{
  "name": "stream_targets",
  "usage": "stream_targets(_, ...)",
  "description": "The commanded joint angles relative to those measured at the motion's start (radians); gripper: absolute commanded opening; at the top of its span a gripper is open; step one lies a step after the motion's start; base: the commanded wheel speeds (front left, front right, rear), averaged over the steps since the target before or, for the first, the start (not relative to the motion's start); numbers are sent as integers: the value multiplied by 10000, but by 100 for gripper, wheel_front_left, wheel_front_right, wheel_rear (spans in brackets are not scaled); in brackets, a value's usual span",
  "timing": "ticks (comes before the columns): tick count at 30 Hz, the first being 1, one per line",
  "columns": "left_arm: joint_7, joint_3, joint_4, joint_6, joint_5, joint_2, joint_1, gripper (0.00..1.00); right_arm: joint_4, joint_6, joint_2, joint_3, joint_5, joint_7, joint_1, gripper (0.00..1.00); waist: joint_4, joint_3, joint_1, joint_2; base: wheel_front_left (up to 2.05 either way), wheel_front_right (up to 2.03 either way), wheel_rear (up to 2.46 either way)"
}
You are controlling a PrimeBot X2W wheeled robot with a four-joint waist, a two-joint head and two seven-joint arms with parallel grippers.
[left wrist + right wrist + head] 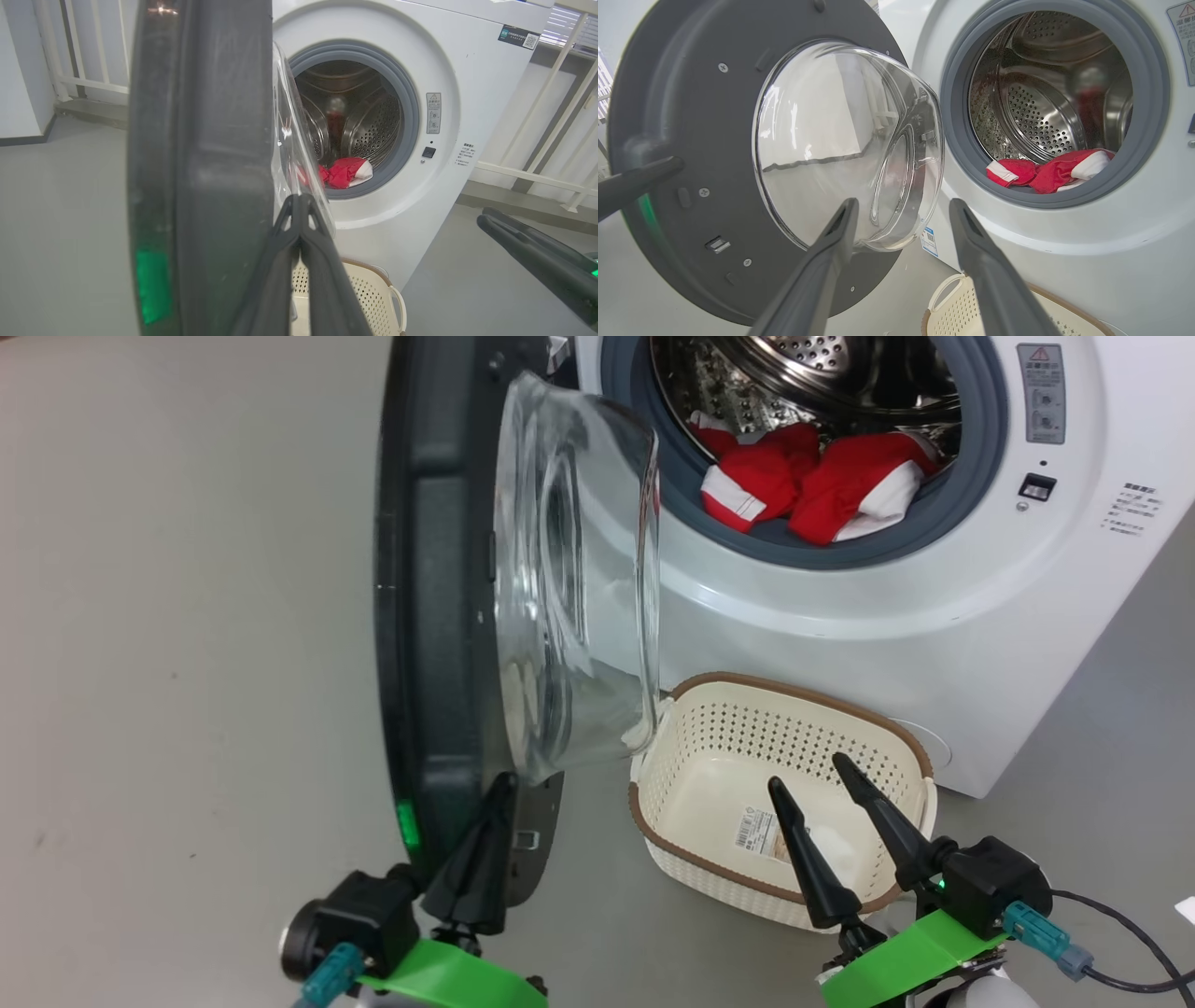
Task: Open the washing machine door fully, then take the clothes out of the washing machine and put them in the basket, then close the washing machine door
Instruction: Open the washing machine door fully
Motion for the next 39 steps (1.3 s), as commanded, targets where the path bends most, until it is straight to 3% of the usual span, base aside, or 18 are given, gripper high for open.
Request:
stream_targets(1, -121, 571, -238, 198, -77, 249, -87, 0, -202, 62, 41, 245, 17, -63, -102, 100, 80, 50, 0, -1, 0, 0, 0)
stream_targets(20, -469, 2129, 222, 788, -544, 966, 222, 0, -104, 62, 41, 357, -80, -63, -125, 100, 286, 111, 0, -1, 0, 0, 0)
stream_targets(39, -641, 3345, 1117, 686, -903, 940, -652, 0, 24, 62, 41, 418, -449, -63, -188, 100, 268, 470, 0, -1, 0, 0, 0)
